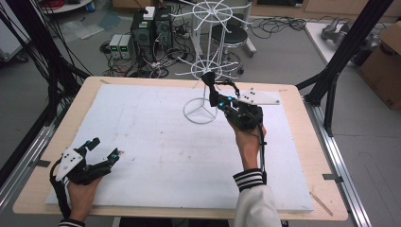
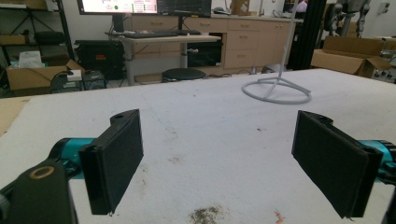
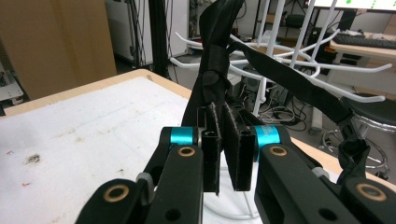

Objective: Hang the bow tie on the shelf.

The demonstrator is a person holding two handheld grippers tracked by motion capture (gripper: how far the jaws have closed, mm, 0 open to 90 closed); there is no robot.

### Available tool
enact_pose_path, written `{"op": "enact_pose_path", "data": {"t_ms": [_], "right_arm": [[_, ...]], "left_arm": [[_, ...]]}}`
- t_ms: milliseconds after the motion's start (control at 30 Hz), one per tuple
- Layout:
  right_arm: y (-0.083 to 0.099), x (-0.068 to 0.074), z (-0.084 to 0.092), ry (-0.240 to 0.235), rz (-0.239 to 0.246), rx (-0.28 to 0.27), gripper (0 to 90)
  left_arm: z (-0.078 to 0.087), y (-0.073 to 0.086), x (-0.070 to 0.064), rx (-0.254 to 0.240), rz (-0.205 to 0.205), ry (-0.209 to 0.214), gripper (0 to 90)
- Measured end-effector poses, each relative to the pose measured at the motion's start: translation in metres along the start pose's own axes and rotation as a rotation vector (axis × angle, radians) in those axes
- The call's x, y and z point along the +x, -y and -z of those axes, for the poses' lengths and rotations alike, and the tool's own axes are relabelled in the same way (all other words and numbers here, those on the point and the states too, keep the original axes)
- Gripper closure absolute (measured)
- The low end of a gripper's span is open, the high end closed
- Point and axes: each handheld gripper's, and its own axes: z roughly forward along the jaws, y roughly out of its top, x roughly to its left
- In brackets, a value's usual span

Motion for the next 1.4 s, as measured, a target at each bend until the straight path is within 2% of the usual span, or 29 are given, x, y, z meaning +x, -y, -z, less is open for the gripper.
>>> {"op": "enact_pose_path", "data": {"t_ms": [367,600,1033,1300,1400], "right_arm": [[0.006,-0.005,-0.017,0.005,-0.021,0.035,85.3],[0.01,-0.006,-0.026,0.007,-0.017,0.068,85.2],[0.015,-0.008,-0.034,0.011,-0.038,0.102,84.7],[0.017,-0.007,-0.037,-0.006,-0.015,0.147,78.4],[0.017,-0.007,-0.038,-0.006,-0.007,0.149,74.9]], "left_arm": [[0.0,0.0,0.0,-0.001,0.002,0.0,16.7],[0.0,0.0,0.0,-0.002,0.001,0.001,16.7],[0.0,0.0,0.0,-0.005,0.005,0.001,16.7],[0.0,0.0,0.0,-0.008,0.001,0.001,16.7],[0.0,0.0,0.0,-0.008,0.006,0.002,16.7]]}}
